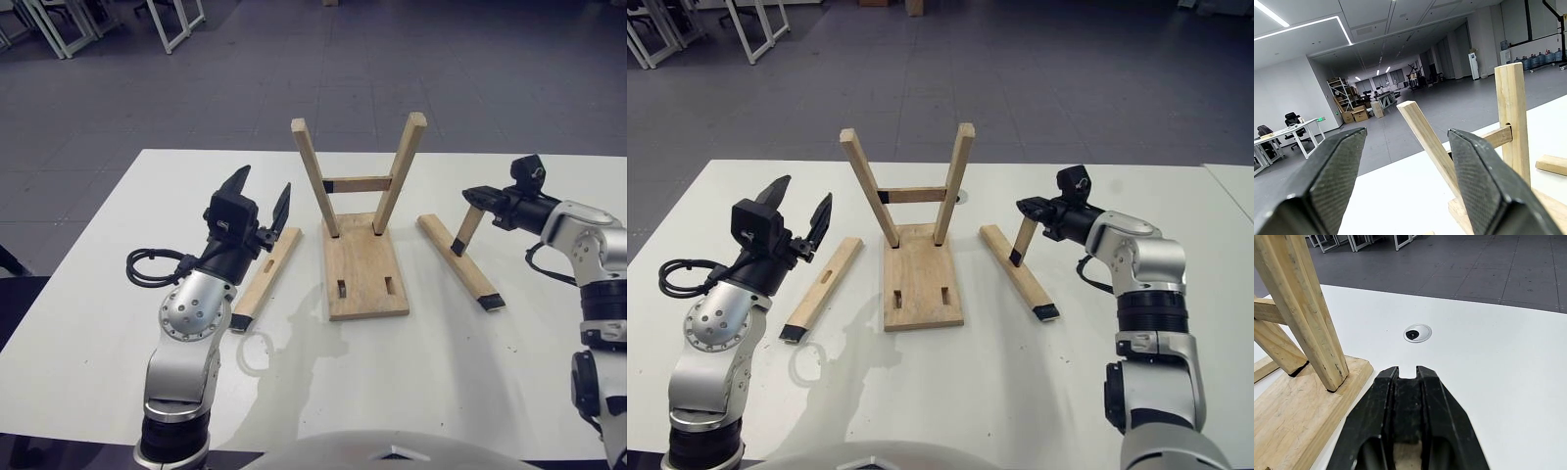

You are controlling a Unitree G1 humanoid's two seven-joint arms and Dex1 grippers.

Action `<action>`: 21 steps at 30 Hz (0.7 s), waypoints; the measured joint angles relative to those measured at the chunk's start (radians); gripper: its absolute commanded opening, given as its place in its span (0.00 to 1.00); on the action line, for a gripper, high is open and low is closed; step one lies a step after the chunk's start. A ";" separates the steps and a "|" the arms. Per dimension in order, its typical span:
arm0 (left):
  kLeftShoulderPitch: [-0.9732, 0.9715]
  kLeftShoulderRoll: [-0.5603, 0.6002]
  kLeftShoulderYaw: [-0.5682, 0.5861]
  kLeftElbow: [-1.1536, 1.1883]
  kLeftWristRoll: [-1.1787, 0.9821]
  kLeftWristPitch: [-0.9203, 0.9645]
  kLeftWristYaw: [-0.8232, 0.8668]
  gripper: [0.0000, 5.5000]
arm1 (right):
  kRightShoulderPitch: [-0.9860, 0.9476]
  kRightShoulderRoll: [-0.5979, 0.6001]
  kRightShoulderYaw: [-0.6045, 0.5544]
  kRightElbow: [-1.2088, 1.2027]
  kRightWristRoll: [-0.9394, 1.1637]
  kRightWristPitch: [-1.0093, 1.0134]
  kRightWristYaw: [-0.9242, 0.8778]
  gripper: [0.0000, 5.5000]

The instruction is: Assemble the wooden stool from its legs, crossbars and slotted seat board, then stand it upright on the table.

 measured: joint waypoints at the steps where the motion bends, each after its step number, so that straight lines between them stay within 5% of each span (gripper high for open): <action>1: 0.000 0.000 0.000 0.000 0.000 0.000 0.000 0.56 | 0.002 0.006 -0.002 -0.001 -0.001 -0.002 -0.009 0.08; 10: 0.005 -0.002 0.001 0.000 0.000 0.000 0.001 0.56 | 0.112 0.117 -0.045 -0.175 -0.032 0.037 -0.249 0.08; 21: 0.016 -0.012 0.003 -0.002 0.005 0.001 0.004 0.56 | 0.356 0.128 -0.036 -0.406 -0.067 -0.135 -0.271 0.08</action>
